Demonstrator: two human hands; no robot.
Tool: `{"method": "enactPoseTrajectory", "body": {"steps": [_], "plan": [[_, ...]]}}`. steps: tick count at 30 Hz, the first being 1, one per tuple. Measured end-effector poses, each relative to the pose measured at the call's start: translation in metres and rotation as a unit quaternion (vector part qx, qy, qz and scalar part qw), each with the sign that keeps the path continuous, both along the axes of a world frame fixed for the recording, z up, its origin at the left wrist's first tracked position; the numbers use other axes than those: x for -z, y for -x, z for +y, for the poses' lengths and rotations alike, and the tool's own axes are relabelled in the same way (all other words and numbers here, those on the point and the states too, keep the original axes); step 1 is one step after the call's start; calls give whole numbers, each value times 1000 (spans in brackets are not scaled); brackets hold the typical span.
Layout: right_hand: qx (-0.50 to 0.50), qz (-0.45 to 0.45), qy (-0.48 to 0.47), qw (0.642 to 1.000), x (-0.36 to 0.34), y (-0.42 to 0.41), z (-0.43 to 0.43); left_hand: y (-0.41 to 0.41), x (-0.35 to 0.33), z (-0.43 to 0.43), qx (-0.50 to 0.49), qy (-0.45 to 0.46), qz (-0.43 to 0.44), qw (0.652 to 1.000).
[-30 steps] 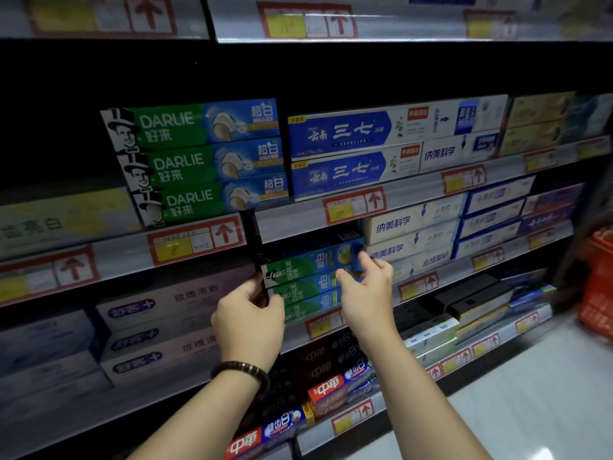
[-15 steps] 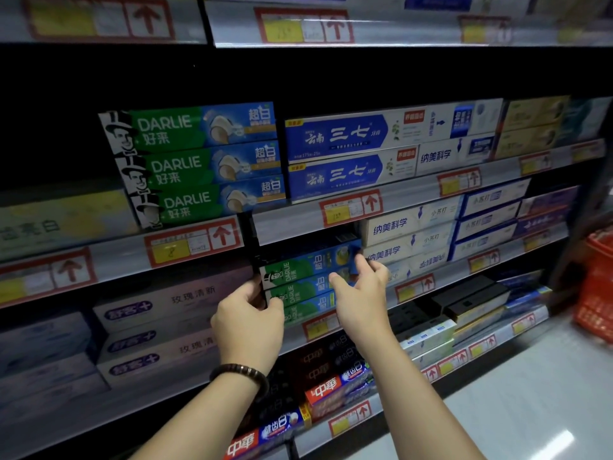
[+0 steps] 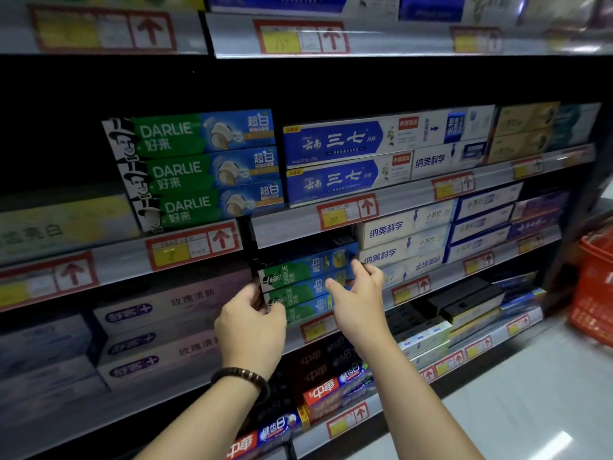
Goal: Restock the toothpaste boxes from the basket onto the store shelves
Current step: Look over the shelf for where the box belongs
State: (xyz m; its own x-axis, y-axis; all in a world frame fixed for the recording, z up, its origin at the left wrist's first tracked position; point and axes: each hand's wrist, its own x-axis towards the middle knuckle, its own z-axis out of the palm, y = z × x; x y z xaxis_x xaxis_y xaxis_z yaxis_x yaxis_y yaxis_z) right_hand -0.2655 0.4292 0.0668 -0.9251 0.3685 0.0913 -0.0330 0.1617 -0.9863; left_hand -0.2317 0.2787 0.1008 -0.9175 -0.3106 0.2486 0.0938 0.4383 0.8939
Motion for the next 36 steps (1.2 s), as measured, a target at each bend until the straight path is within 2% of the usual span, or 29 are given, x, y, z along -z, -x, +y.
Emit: {"method": "enactPoseTrajectory", "body": {"steps": [12, 18, 23, 36], "plan": [[14, 1, -62, 998, 1, -17, -2, 2, -6, -2, 2, 7, -23, 1000], [3, -31, -44, 999, -6, -38, -8, -5, -4, -16, 23, -49, -35, 998], [0, -41, -42, 998, -28, -60, -14, -24, -11, -35, 44, -85, -70, 993], [-54, -40, -60, 996, -67, -154, -64, -116, -41, -91, 97, -88, -98, 987]]}}
